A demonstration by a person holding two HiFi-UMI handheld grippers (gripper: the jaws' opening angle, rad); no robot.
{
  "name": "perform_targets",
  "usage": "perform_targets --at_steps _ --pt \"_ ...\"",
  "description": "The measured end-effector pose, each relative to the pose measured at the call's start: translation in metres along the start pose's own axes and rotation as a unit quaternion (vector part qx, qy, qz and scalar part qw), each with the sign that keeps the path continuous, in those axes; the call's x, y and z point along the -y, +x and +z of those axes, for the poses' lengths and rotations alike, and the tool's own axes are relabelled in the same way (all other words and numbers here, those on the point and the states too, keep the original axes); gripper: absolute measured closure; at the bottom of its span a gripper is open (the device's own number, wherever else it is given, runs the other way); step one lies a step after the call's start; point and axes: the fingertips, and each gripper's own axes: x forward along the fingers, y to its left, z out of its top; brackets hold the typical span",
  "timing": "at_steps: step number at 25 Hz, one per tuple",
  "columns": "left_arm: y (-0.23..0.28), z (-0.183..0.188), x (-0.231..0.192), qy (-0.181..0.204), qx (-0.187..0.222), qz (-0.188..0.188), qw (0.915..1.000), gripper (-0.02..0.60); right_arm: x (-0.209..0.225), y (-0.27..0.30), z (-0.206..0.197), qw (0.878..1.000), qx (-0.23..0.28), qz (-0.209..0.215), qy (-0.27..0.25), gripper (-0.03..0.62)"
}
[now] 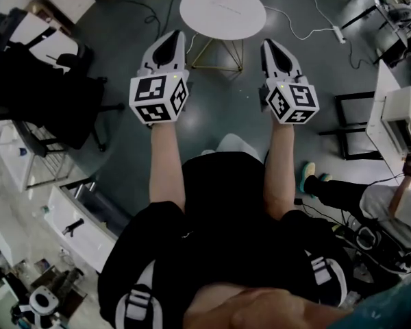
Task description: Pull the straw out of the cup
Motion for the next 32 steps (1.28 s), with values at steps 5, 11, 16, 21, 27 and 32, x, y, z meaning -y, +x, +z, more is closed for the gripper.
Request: perform_targets --at_steps 5,11,16,21,27,32 --pt "0.006 -0.011 0.001 0.004 -0.012 -0.004 0.9999 0.572 0.001 0.003 -0.006 1.0 -0.005 -0.002 -0.001 0.577" --pt "0.014 -0.023 -0.005 -0.027 -0.01 -0.013 0.9995 0.572 0.009 0.01 -0.003 1.0 -0.006 -0.005 -0.012 0.577" --pt "0.018 -0.026 -0.018 -0.038 -0.004 0.004 0.9993 0.572 0.004 0.026 0.025 0.998 0.021 0.016 -0.05 0.577" --pt "0.028 -0.011 -0.036 -0.03 0.014 0.023 0.9992 0.572 0.0 0.058 0.041 0.997 0.049 0.037 -0.057 0.577" --pt "0.057 -0.007 -0.055 -0.025 0.019 0.04 0.9987 0.572 0.012 0.1 0.049 0.995 0.07 0.049 -0.053 0.577" --pt "0.091 -0.011 -0.061 -0.026 0.007 0.054 0.9982 0.572 0.054 0.12 0.037 0.997 0.062 0.04 -0.027 0.577"
